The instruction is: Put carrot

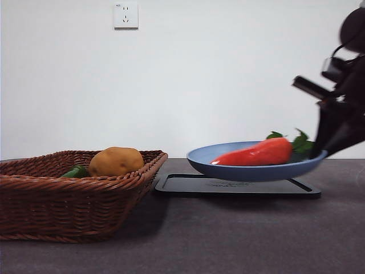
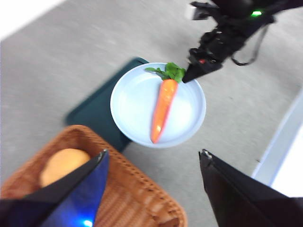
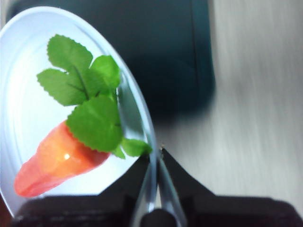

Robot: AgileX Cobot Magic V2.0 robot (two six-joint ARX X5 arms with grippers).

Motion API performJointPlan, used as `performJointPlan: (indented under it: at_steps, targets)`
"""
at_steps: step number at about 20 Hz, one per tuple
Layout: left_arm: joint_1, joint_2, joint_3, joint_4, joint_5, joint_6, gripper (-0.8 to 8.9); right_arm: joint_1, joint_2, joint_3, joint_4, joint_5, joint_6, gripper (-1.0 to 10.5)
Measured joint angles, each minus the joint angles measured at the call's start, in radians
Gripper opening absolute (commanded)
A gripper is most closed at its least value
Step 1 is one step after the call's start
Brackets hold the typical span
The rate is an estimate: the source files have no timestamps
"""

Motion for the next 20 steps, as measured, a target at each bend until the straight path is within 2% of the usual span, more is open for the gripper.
performJointPlan:
  at_steps: [4,7,9,13,17,20]
  targets:
    - [0.0,-0.027,0.0,-0.029,-0.038,0.0,3.37,0.0,0.243,0.229,-0.001,0.0,0.0,0.0]
    - [0.0,-0.025,0.0,-0.04,-0.04,0.0,3.36,0.0,0.351,0.307,-0.006,0.0,0.002,0.0]
    - [0.0,-0.024,0.0,-0.04,-0.04,0.0,3.36,-0.005,0.362,0.31,-0.01,-0.006,0.008,0.2]
    - [0.0,-0.024,0.0,-0.04,-0.04,0.0,3.36,-0.005,0.362,0.312,-0.01,-0.006,0.007,2.1]
    - [0.0,-0.022,0.0,-0.038,-0.04,0.0,3.35,-0.005,0.362,0.312,-0.017,-0.007,0.007,2.2]
    - [0.001,0.008,0.0,-0.033,-0.041,0.002,3.27,-0.005,0.326,0.312,-0.082,-0.006,0.004,2.2]
